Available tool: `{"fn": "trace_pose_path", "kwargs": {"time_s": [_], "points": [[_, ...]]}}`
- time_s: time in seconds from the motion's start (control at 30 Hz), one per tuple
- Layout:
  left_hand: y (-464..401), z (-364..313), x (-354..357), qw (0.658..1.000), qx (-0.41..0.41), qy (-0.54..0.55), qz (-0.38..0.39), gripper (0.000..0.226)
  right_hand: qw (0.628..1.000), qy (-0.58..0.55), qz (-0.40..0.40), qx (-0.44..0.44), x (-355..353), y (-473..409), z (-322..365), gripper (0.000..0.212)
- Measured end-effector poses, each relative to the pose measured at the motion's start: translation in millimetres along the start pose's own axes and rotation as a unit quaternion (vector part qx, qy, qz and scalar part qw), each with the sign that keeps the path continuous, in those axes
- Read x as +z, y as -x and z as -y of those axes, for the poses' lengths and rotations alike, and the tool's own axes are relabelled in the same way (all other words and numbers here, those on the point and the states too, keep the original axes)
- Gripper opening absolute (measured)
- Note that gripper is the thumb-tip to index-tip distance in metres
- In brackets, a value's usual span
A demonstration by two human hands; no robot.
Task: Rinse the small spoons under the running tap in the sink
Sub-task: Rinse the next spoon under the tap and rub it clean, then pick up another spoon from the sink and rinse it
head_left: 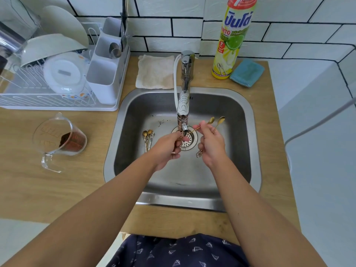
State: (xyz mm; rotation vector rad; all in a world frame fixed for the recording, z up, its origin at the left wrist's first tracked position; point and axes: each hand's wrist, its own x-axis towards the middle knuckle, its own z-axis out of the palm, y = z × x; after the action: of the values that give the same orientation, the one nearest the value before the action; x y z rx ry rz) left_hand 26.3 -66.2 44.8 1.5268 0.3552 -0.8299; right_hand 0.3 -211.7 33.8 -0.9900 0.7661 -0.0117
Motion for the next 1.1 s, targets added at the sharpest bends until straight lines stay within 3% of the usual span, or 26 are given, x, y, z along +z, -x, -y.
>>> {"fn": "trace_pose_path", "kwargs": {"time_s": [0.17,0.3,0.4,0.47,0.53,0.63,0.8,1.1], "points": [[5.5,10.2,4.5,0.999,0.016,0.029,0.034,0.02,0.997,0.004,0.072,0.023,13.7,4.8,-9.3,0.024],[8.7,17.7,16.4,0.997,0.036,0.065,-0.017,0.034,0.996,0.062,0.057,0.03,13.7,0.5,-15.0,0.039],[8.0,30.0,8.9,0.998,0.041,-0.05,-0.016,0.048,0.995,0.094,0.006,0.012,4.5,-4.7,-14.4,0.041],[4.0,39.0,-3.4,0.99,0.027,-0.137,-0.026,0.049,0.999,0.04,-0.011,0.004,-0.6,-7.8,-12.9,0.041],[-4.2,46.7,-22.5,0.961,0.03,-0.26,-0.091,0.041,1.0,-0.025,-0.006,0.003,-5.7,-9.4,-11.0,0.041],[-20.1,55.5,-56.1,0.883,0.038,-0.425,-0.193,0.021,0.999,-0.04,-0.016,0.016,-12.4,-8.9,-11.2,0.033],[-35.6,68.8,-79.5,0.818,-0.013,-0.535,-0.211,0.033,0.999,-0.004,-0.022,0.033,-19.7,-10.1,-17.2,0.031],[-43.1,61.7,-89.9,0.82,-0.063,-0.523,-0.222,0.025,0.997,-0.009,0.015,0.08,-20.4,-16.2,-17.2,0.024]]}}
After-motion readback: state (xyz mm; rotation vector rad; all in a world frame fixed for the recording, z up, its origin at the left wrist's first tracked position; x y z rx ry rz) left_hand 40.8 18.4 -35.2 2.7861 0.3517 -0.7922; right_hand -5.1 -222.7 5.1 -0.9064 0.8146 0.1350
